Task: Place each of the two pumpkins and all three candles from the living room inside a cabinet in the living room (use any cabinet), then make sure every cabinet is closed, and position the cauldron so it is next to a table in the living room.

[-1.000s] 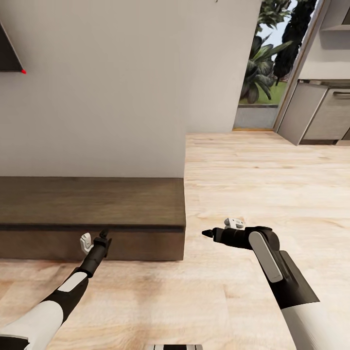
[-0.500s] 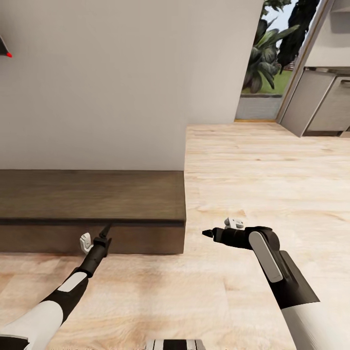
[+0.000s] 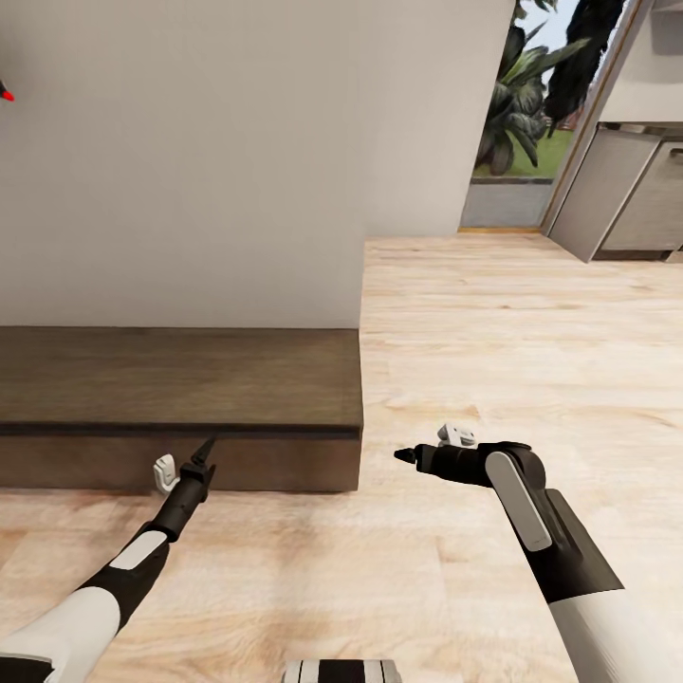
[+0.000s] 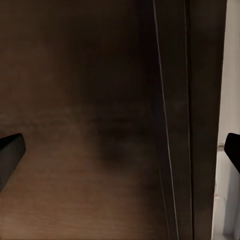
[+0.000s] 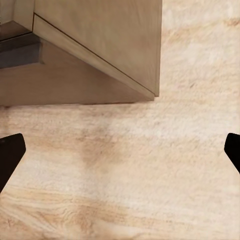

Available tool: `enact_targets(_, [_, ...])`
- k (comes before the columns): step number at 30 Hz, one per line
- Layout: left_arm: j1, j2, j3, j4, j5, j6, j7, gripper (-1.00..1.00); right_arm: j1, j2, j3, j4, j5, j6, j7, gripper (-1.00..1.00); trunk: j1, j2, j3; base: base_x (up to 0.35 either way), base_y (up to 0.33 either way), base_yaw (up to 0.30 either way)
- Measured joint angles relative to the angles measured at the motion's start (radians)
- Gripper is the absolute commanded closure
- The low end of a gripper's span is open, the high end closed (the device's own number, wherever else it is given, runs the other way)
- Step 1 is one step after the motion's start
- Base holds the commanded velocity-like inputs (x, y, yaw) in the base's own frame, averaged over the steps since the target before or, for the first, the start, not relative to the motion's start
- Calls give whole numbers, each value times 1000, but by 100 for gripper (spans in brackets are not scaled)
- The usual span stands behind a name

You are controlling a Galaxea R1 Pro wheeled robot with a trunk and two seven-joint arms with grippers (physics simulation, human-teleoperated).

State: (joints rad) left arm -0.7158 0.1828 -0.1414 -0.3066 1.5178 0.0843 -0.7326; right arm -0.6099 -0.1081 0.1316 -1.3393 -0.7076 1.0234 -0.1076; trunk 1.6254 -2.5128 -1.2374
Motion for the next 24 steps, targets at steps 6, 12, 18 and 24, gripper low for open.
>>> enact_targets(6, [0, 2, -1, 1, 0, -1, -2, -100, 0, 0, 0, 0, 0, 0, 0, -100, 0, 0, 0, 0, 0, 0])
enact_targets(12, [0, 2, -1, 1, 0, -1, -3, -100, 0, 0, 0, 1, 0, 0, 0, -100, 0, 0, 0, 0, 0, 0])
enact_targets(18, [0, 3, -1, 1, 1, 2, -3, -100, 0, 1, 0, 0, 0, 0, 0, -100, 0, 0, 0, 13, -12, 0])
enact_targets(24, [0, 5, 0, 0, 1, 1, -4, -100, 0, 1, 0, 0, 0, 0, 0, -100, 0, 0, 0, 162, -133, 0])
